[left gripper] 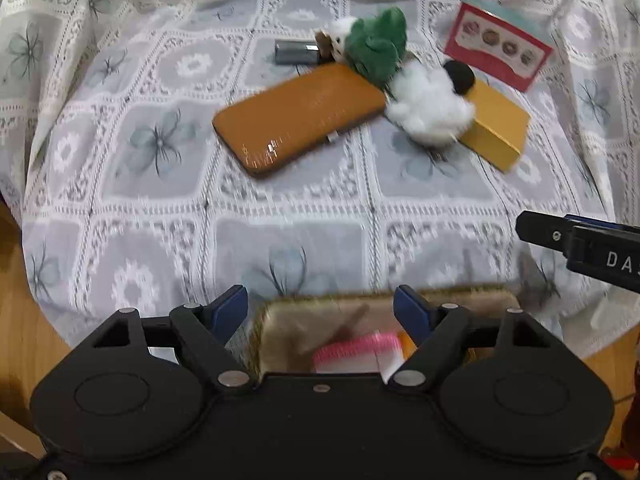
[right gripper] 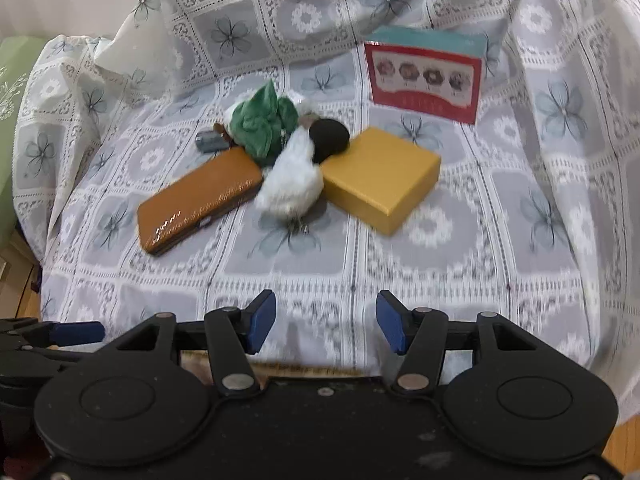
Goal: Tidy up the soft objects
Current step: 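Withdraw both open tools from the basket toward the plush toys, then grasp the white fluffy plush with the right tool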
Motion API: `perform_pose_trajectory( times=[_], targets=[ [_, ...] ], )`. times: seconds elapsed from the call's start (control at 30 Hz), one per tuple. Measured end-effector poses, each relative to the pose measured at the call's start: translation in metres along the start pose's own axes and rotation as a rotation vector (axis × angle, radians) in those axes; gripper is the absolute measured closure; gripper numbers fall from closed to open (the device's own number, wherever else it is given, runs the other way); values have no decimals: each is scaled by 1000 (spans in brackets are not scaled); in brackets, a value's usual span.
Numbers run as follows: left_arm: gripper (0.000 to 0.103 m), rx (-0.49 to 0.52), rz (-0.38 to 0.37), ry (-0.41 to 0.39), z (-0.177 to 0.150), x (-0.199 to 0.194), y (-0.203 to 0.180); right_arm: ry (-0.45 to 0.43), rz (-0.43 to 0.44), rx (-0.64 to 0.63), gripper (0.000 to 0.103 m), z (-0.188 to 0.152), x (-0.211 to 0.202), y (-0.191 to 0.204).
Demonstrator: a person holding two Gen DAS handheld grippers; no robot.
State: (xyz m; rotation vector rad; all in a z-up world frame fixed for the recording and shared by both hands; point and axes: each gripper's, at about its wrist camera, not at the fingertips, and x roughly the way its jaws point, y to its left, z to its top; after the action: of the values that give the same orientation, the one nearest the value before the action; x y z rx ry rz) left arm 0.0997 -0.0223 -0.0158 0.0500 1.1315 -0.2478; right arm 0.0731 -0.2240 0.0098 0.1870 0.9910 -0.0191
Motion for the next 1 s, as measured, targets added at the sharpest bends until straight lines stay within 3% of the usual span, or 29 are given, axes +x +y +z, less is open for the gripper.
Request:
perform_pose_trajectory(
  times=[0.3, 0.63, 0.87, 1.0],
  targets=[
    [27, -22, 13, -38, 37, 14, 8, -60, -12, -47, 46, 42, 31, 7],
    [27, -35, -12, -4, 48, 35, 5, -156, -15, -42, 46, 95, 71, 10],
    [27, -36, -29, 19, 47, 44, 2, -200, -8, -89, 48, 104, 95, 11],
    [27, -38, -30, 26, 46, 45, 0, -177, 3, -99, 51, 103, 108, 12]
  ],
)
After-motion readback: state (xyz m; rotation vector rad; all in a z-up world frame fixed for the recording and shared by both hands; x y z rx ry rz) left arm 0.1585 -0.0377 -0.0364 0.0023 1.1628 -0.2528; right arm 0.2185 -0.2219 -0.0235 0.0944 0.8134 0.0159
